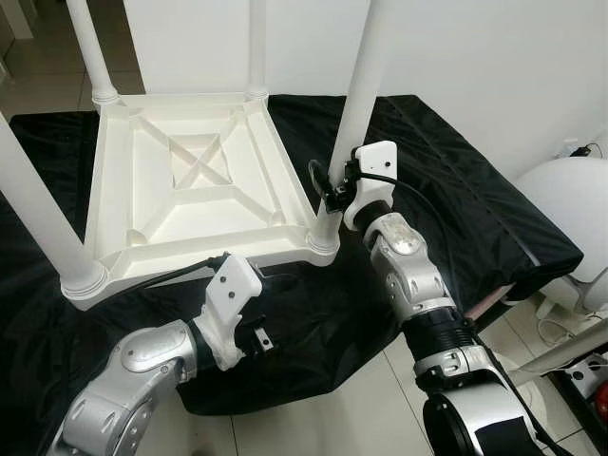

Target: Building children table

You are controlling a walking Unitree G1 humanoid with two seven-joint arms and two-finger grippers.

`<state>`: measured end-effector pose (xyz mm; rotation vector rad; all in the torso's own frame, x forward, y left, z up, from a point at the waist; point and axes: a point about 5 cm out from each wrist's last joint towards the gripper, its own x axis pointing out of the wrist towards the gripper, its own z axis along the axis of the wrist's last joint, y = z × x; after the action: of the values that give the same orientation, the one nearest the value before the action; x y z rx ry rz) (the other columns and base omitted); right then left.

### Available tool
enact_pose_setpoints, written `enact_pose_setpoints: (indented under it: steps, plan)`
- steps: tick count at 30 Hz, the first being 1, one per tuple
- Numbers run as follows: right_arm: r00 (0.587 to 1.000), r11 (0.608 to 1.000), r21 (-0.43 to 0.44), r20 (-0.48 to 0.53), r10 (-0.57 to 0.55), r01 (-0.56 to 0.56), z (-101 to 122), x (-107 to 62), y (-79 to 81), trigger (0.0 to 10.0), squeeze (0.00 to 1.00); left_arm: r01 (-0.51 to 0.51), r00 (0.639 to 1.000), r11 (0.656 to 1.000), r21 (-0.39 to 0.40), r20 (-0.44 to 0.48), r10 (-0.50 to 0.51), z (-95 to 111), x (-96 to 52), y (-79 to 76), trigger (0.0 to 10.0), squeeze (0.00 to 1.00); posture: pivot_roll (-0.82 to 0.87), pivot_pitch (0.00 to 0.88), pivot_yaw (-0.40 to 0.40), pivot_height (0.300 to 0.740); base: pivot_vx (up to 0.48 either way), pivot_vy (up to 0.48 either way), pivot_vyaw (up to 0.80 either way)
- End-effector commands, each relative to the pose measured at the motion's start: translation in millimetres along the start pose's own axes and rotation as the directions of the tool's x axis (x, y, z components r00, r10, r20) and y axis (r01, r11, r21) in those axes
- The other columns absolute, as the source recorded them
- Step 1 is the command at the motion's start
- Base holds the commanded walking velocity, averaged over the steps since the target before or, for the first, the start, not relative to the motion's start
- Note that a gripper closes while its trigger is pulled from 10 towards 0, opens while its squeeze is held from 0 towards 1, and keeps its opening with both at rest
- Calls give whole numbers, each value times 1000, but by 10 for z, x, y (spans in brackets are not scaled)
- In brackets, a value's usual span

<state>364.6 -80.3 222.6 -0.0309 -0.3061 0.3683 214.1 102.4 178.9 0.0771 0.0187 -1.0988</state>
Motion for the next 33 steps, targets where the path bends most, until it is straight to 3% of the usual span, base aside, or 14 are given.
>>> enact_pose_setpoints:
  steps: [1, 7, 14, 16, 17, 22, 33]
  plan:
    - [1000, 1000, 3, -2, -21, 21, -8, 1, -40, 10000, 0, 20, 1000, 1000, -7, 2, -20, 15, 23, -33, 10000, 0, 51, 65, -81, 740, 0, 0, 0]
    - [1000, 1000, 15, -22, -14, 15, -50, 20, -4, 10000, 0, 16, 1000, 1000, -24, 3, -16, -1, 40, -40, 10000, 0, 49, 68, -88, 740, 0, 0, 0]
    - [999, 995, 90, -46, -27, 31, -96, 28, 13, 10000, 0, 21, 1000, 998, -62, 9, -21, -16, 55, -55, 10000, 0, 48, 70, -98, 740, 0, 0, 0]
    - [998, 990, 135, -44, -34, 39, -90, 33, 18, 10000, 0, 21, 1000, 997, -71, 15, -20, -12, 67, -62, 10000, 0, 49, 72, -100, 740, 0, 0, 0]
    - [998, 975, 215, -45, -46, 55, -83, 44, 17, 10000, 0, 17, 1000, 997, -77, 23, -16, -3, 85, -66, 10000, 0, 56, 72, -106, 740, 0, 0, 0]
    - [997, 947, 312, -54, -61, 75, -76, 65, -5, 10000, 0, 1, 999, 997, -71, 37, 1, 25, 102, -58, 10000, 0, 56, 76, -109, 740, 0, 0, 0]
    - [995, 908, 411, -86, -56, 86, -122, 58, 25, 10000, 0, -9, 998, 997, -77, 61, 14, 84, 126, -81, 10000, 0, 56, 95, -113, 740, 0, 0, 0]
